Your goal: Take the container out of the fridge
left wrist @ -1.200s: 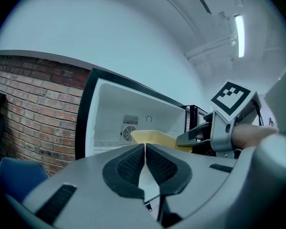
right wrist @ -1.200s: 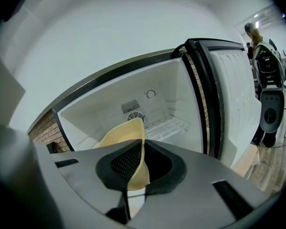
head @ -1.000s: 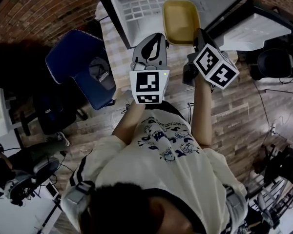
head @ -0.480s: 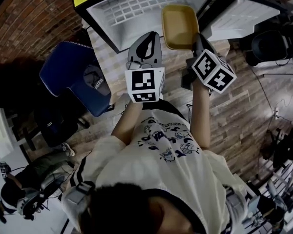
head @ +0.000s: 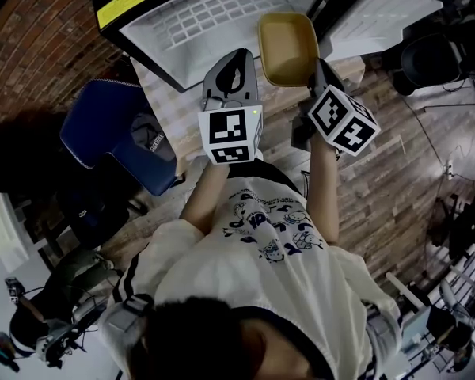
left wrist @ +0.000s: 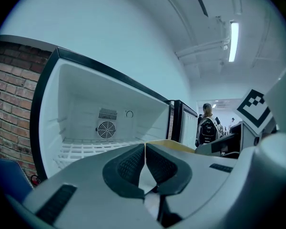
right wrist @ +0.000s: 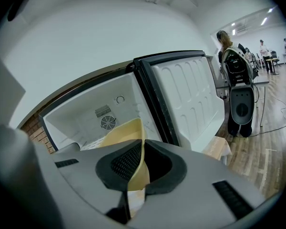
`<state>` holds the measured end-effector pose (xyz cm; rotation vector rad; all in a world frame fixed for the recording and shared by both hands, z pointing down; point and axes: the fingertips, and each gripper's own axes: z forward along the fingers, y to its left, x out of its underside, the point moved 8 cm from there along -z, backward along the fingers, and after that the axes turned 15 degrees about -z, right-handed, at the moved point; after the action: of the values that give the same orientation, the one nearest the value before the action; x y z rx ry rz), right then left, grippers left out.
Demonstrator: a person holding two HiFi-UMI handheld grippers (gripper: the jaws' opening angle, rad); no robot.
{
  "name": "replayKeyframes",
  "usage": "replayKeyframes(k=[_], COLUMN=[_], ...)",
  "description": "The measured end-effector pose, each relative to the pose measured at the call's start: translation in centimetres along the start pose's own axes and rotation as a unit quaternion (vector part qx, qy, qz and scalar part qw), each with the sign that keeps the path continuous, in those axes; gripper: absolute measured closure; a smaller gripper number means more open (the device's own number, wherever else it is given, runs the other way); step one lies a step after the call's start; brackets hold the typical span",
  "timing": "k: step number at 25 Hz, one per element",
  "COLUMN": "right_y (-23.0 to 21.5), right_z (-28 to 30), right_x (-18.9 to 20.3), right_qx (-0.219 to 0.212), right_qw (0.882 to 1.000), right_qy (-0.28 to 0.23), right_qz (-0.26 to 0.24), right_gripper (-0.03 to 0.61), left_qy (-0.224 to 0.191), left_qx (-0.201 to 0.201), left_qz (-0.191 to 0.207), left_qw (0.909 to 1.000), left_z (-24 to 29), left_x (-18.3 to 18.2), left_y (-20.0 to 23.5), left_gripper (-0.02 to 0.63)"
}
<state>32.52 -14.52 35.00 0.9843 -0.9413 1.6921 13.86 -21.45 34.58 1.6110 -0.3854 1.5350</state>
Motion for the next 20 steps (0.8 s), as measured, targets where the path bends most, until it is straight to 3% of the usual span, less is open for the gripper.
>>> replayKeyframes(k=[6,14,20], right_y=[-0.1,-0.3,-0.1], right_z=[0.4,0.1,0.4], right_x=[1.1,0.4,1.0], right_qx=[-0.019,-0.002,-0.017], right_qw=[1.0,1.0,1.0], right_qy=[0.009,0.008,0.011], right_qz=[0.008,0.001,0.009], right_gripper=[0.535,0.535,0.535], left_qy=[0.005,0.007,0.006], left_qx=[0.007,0.007,0.006], left_qz=[0.002,0.004,0.004], left_qw=[1.0,0.9999,1.0], left_z=[0.3,0.6,0.6], left_x=[0.0,0.0,0.0], left_y=[-0.3,-0.4,-0.3], left_gripper=[0.591,0.591,0.591])
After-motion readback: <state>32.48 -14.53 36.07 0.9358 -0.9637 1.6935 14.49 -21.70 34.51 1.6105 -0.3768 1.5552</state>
